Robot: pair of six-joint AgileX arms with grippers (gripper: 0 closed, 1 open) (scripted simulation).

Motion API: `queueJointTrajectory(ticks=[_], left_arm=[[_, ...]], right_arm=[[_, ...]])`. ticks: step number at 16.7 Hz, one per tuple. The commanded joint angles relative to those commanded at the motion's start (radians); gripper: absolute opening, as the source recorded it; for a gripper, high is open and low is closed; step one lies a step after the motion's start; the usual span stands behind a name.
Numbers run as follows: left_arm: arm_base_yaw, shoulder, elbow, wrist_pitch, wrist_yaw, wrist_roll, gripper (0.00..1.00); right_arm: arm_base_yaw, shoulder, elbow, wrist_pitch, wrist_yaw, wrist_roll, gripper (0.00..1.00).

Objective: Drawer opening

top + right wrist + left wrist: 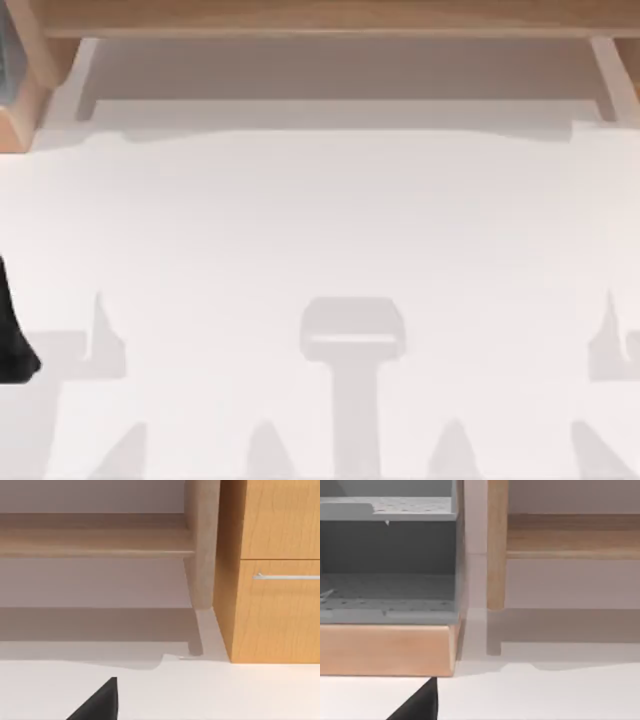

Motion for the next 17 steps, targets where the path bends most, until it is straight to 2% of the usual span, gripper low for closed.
queueJointTrajectory(ticks=[3,6,17], left_arm=[[0.0,0.0,0.0,0.0,0.0,0.0,1.0],[0.0,0.0,0.0,0.0,0.0,0.0,1.0],[0.0,0.0,0.0,0.0,0.0,0.0,1.0]], right_arm=[[-0.009,0.013,0.01,0.009,-0.011,0.0,1.0],[-0.073,0.112,0.078,0.064,-0.08,-0.001,1.0],[-0.519,0.91,0.508,0.413,-0.508,0.017,1.0]])
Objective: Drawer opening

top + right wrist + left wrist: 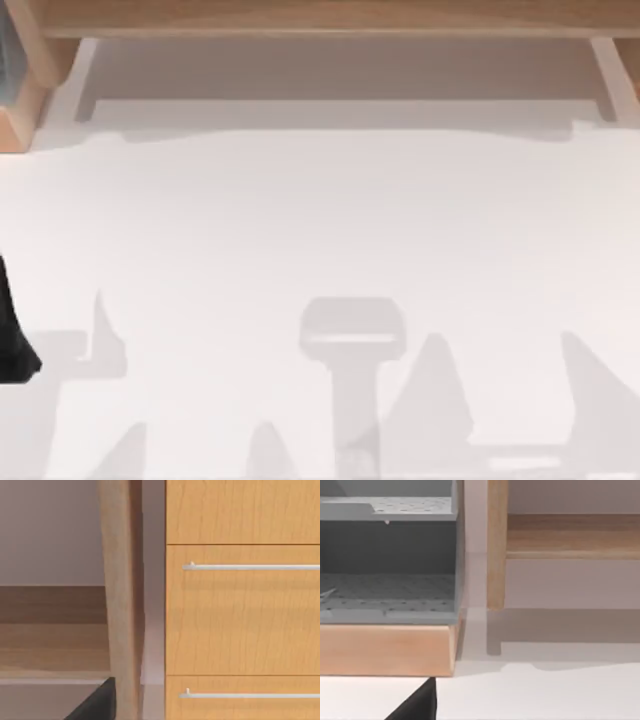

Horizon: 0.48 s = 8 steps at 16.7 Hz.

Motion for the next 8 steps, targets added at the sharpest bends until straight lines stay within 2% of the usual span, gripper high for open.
queueJointTrajectory(ticks=[4,8], left_arm=[[0.0,0.0,0.0,0.0,0.0,0.0,1.0],[0.0,0.0,0.0,0.0,0.0,0.0,1.0]], right_arm=[[-0.099,0.184,0.1,0.081,-0.1,0.001,1.0],[-0.117,0.215,0.118,0.097,-0.119,0.001,1.0]])
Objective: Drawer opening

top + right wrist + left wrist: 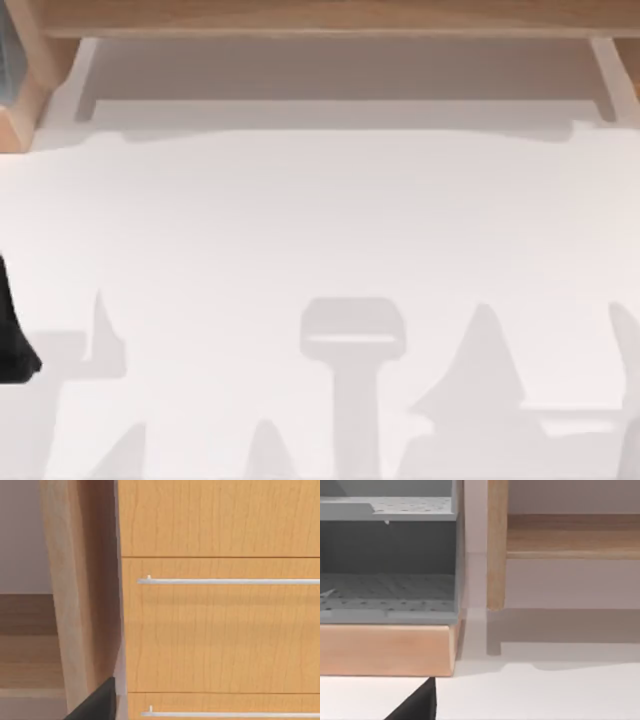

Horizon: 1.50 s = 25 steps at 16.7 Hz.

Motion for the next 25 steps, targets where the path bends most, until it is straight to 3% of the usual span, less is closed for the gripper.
queueJointTrajectory(ticks=[4,8,12,20,25], left_arm=[[0.0,0.0,0.0,0.0,0.0,0.0,1.0],[0.0,0.0,0.0,0.0,0.0,0.0,1.0],[0.0,0.0,0.0,0.0,0.0,0.0,1.0],[0.0,0.0,0.0,0.0,0.0,0.0,1.0],[0.0,0.0,0.0,0.0,0.0,0.0,1.0]], right_arm=[[0.006,0.008,0.002,0.006,0.002,-0.012,1.0],[0.022,0.144,0.065,0.091,0.01,-0.162,1.0],[0.044,0.384,0.166,0.233,0.041,-0.463,1.0],[0.117,0.925,0.372,0.54,0.143,-1.221,1.0],[0.166,1.134,0.456,0.67,0.193,-1.521,1.0]])
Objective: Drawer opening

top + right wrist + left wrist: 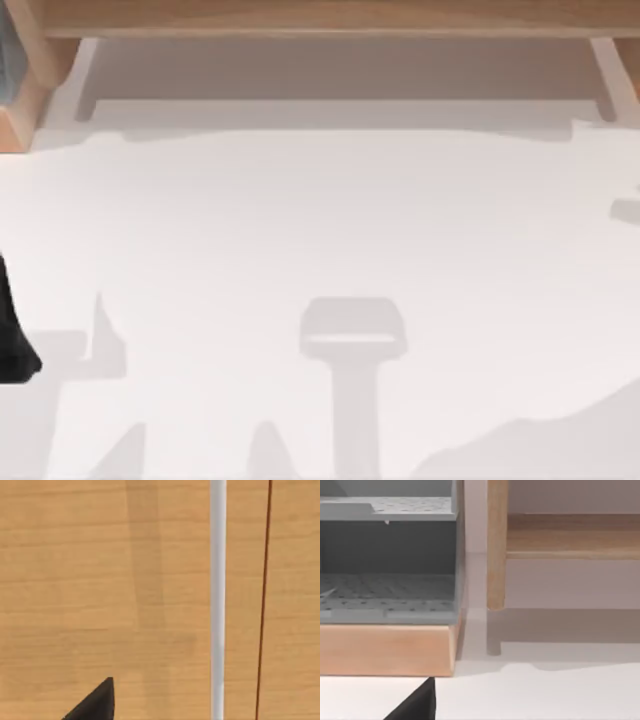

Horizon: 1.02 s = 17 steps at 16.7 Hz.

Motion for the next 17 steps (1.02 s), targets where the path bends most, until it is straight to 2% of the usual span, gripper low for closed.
queueJointTrajectory(ticks=[3,8,17], left_arm=[[0.0,0.0,0.0,0.0,0.0,0.0,1.0],[0.0,0.0,0.0,0.0,0.0,0.0,1.0],[0.0,0.0,0.0,0.0,0.0,0.0,1.0]], right_arm=[[0.011,0.042,0.017,0.027,0.011,-0.055,1.0],[0.007,0.04,0.016,0.023,0.01,-0.054,1.0],[0.035,0.094,0.132,-0.036,0.035,-0.055,1.0]])
